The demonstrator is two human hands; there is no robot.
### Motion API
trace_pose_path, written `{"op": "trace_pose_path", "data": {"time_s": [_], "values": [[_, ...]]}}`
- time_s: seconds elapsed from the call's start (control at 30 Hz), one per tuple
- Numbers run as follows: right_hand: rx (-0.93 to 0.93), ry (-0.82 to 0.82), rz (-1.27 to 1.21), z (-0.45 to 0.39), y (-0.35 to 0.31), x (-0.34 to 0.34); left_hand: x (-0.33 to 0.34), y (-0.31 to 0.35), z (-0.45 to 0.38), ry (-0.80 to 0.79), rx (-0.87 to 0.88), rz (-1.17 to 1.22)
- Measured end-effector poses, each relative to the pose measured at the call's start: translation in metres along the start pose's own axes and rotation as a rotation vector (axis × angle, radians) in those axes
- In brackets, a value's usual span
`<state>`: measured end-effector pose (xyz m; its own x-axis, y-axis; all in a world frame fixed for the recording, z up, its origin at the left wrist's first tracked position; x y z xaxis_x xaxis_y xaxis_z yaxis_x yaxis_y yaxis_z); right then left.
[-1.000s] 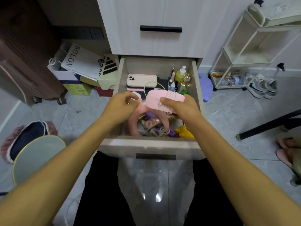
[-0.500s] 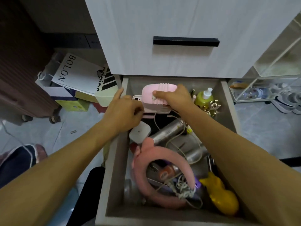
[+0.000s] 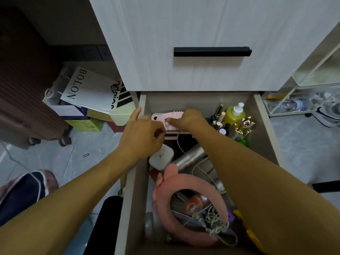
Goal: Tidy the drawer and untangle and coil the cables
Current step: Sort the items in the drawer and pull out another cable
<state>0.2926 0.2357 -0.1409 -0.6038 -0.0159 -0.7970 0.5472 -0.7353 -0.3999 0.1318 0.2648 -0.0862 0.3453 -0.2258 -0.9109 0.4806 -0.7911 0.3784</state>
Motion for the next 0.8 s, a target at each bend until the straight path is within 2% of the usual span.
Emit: {"op": "trace_pose_path", "data": {"time_s": [0.13,0.23,0.43,0.6,0.73,0.8], "values": [[0.073,0.09,0.173,0.006,-0.01,0.011,0.002,-0.001,0.0,-0.021,0.033,-0.074],[0.082,0.178,0.212,0.014,-0.005,0.01,0.004,-0.002,0.0,-0.025,0.039,-0.106],[-0.048,0.203,0.021,0.014,0.017,-0.002,0.003,-0.001,-0.001,-0.04,0.005,-0.098],[-0.189,0.111,0.135,0.032,0.018,-0.01,0.001,0.002,0.0,-0.064,0.011,-0.14],[-0.27,0.161,0.182,0.051,0.013,-0.017,-0.001,0.006,0.001,-0.069,0.046,-0.192],[-0.316,0.199,0.182,0.061,0.014,-0.018,0.0,0.008,0.003,-0.132,0.033,-0.273]]}}
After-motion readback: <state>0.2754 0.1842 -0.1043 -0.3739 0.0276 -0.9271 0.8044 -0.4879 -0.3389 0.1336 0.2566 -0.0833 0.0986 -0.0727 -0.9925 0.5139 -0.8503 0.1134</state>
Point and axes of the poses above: each hand's wrist, its own z-axis away from the middle knuckle, its own x-axis out of the palm, y = z × x, the point moved 5 cm from there along -z, towards the middle knuckle, and after that the axes turned 11 degrees about z, right-handed, at the moved point
